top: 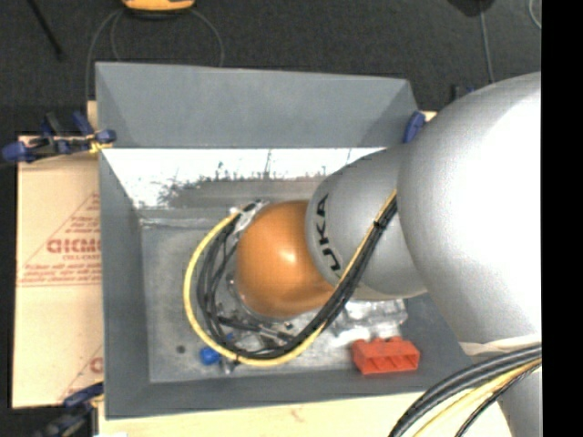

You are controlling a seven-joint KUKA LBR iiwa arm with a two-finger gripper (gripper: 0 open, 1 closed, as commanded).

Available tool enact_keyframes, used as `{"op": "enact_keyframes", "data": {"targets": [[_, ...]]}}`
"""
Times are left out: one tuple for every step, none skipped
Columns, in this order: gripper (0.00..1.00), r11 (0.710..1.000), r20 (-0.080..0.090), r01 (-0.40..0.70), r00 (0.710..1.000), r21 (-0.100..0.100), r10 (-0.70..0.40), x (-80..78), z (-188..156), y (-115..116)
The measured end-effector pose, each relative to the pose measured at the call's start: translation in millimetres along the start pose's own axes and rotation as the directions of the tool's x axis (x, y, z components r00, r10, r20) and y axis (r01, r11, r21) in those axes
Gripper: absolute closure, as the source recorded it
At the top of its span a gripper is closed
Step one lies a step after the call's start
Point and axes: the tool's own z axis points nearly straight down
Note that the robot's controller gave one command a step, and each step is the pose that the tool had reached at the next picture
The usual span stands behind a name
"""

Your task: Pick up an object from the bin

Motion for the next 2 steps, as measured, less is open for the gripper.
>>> {"op": "enact_keyframes", "data": {"targets": [[1.0, 0.958, -0.017, 0.285, 0.958, -0.008, -0.285, -42.6, -35, 40], [1.0, 0.975, -0.013, 0.224, 0.975, -0.004, -0.224, -46.2, -126, 34]]}}
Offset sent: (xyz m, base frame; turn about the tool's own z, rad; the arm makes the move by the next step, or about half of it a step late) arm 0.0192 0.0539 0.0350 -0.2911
